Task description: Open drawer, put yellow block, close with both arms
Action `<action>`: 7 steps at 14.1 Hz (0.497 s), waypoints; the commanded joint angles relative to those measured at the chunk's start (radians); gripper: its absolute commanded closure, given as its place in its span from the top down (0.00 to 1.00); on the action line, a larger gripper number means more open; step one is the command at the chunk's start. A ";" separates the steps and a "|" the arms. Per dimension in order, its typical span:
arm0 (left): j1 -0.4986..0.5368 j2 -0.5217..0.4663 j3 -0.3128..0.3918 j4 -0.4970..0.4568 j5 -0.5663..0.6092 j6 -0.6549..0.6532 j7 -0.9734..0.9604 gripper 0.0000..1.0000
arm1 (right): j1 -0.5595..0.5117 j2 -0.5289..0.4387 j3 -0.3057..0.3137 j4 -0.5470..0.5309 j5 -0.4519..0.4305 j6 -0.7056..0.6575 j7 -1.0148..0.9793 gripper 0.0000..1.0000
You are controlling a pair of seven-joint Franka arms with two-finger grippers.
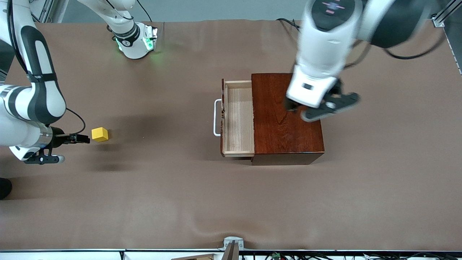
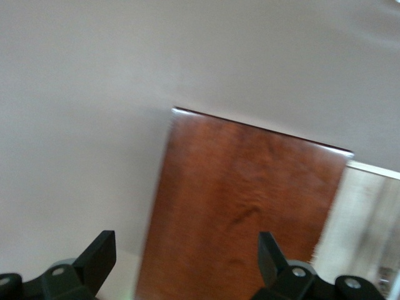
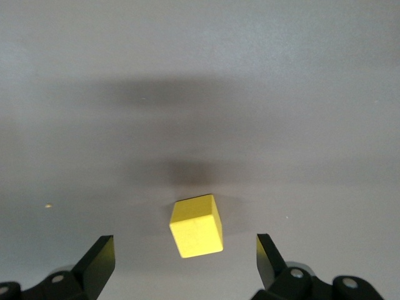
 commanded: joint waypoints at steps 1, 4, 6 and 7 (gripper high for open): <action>0.086 -0.098 -0.021 -0.101 0.016 0.004 0.141 1.00 | -0.021 0.000 0.015 -0.064 -0.024 0.074 -0.011 1.00; 0.167 -0.133 -0.022 -0.127 0.006 0.006 0.262 1.00 | -0.040 0.003 0.016 -0.135 -0.024 0.200 -0.080 1.00; 0.218 -0.146 -0.022 -0.132 -0.014 0.008 0.328 1.00 | -0.049 0.006 0.016 -0.173 -0.024 0.231 -0.120 1.00; 0.246 -0.155 -0.022 -0.134 -0.026 0.008 0.350 1.00 | -0.048 0.007 0.016 -0.184 -0.024 0.233 -0.123 1.00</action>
